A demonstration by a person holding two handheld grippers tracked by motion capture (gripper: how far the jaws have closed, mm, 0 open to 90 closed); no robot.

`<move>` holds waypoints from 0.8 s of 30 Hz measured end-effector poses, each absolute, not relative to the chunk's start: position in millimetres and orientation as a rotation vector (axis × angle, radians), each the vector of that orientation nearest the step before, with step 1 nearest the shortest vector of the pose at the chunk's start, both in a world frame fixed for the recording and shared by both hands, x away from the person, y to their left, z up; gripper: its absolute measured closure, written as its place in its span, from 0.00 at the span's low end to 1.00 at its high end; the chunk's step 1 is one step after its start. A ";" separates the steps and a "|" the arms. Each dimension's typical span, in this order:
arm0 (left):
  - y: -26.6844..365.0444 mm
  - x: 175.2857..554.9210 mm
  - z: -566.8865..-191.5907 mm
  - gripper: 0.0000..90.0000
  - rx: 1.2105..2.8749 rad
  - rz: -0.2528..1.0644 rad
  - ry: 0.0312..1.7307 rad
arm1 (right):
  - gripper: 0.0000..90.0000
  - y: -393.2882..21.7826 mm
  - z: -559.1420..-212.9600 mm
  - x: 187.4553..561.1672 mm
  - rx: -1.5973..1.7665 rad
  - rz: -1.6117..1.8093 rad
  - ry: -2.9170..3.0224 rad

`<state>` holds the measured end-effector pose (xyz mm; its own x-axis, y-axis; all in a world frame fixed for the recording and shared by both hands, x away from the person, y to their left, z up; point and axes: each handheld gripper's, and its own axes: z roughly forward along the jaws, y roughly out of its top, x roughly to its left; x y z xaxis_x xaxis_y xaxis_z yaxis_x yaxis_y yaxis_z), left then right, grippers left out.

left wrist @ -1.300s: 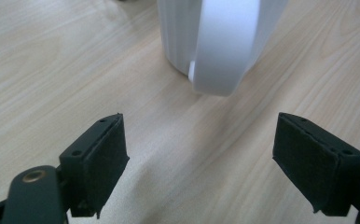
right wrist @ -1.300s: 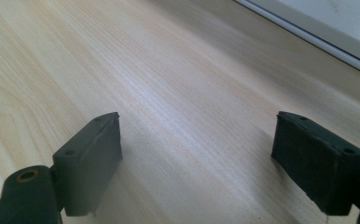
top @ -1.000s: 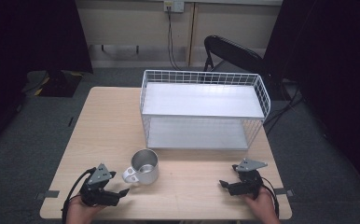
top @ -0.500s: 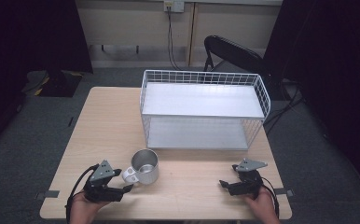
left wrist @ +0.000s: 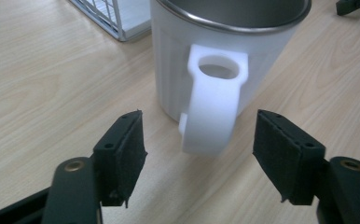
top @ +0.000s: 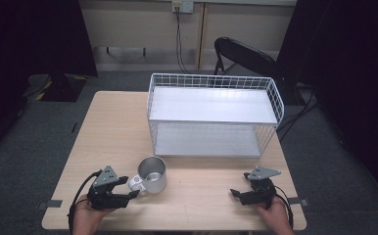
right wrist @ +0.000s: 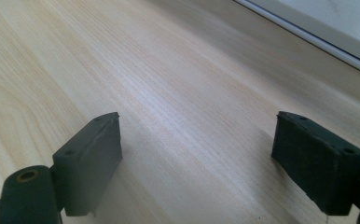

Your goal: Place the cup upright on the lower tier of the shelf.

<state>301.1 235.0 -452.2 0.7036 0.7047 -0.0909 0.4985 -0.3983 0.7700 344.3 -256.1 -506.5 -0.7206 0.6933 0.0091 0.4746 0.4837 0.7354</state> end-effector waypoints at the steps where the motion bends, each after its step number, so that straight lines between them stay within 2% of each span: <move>1: 236.0 301.6 -451.0 0.40 2.070 0.315 0.920 | 0.16 -256.1 -506.5 344.3 0.991 1.077 2.444; 12: 234.8 303.7 -448.7 0.42 2.074 0.322 0.921 | 0.16 -256.1 -506.5 344.3 0.990 1.077 2.444; 24: 229.7 303.8 -445.5 0.53 2.092 0.320 0.894 | 0.17 -256.1 -506.5 344.3 0.991 1.077 2.444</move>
